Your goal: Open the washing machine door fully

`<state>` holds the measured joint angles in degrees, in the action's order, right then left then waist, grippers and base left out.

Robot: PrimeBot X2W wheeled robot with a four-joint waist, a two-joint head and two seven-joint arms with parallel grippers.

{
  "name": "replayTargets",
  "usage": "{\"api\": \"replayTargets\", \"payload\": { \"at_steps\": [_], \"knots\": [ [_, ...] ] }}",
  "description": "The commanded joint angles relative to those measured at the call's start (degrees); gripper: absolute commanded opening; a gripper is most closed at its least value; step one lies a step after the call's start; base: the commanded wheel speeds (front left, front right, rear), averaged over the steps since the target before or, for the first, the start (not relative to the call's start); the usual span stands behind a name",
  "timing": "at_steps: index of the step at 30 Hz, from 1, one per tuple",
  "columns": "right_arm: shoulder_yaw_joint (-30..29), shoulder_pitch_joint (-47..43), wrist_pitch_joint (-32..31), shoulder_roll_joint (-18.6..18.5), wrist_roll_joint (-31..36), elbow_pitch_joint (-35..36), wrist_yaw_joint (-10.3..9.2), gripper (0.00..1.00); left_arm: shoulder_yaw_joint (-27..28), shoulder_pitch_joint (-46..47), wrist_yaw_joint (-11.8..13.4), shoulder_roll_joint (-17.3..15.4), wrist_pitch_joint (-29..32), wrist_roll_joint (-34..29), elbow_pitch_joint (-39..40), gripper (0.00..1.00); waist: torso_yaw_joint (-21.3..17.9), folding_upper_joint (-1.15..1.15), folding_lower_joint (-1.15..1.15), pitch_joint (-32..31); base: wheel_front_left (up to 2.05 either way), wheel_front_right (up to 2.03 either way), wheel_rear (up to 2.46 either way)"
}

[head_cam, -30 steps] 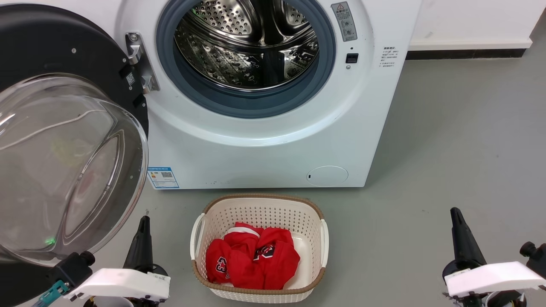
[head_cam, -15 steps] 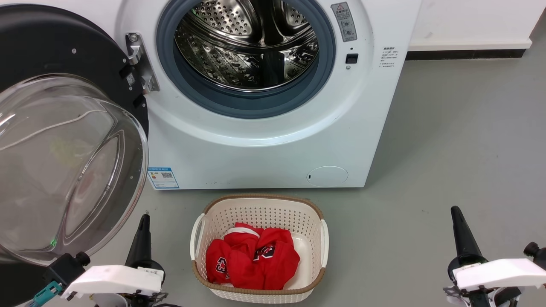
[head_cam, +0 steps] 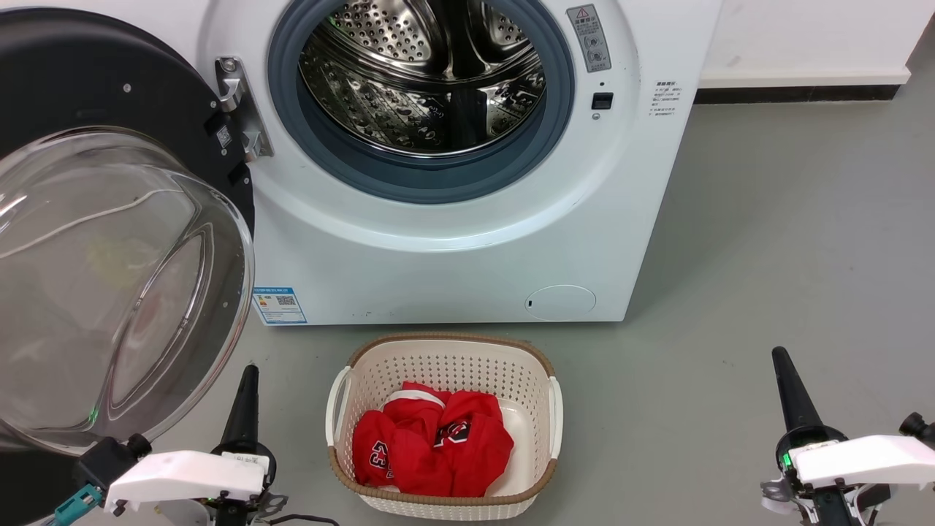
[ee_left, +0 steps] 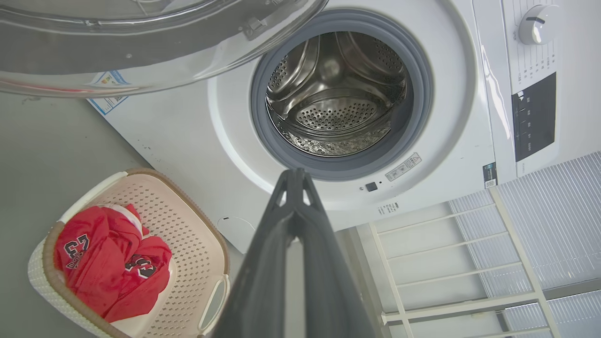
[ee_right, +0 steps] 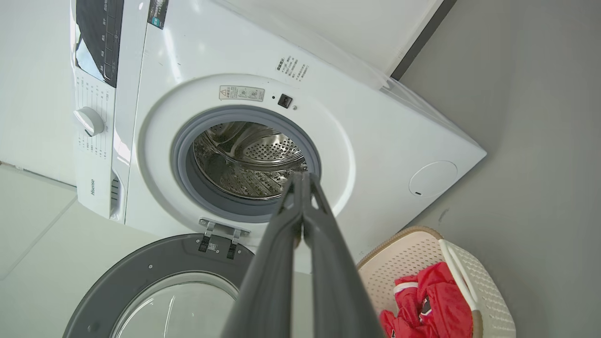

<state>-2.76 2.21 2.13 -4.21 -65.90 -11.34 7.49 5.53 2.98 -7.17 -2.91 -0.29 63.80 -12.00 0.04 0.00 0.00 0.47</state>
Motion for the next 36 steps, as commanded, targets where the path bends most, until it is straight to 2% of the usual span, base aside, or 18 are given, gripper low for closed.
{"api": "replayTargets", "payload": {
  "at_steps": [1,36],
  "knots": [
    [-0.1,1.4,-0.3,-0.4,-1.6,0.2,0.01,0.00,0.1,1.6,-0.3,-0.1,0.4,1.5,0.2,0.00,0.0,0.00,0.00,0.0,0.00,0.00,0.00],
    [-1.4,3.3,-5.1,-0.1,-19.7,-1.7,0.01,0.00,0.8,3.0,-0.4,0.0,4.9,20.0,-1.4,0.00,0.0,0.00,0.00,-0.2,0.00,0.00,0.00]
  ]
}}
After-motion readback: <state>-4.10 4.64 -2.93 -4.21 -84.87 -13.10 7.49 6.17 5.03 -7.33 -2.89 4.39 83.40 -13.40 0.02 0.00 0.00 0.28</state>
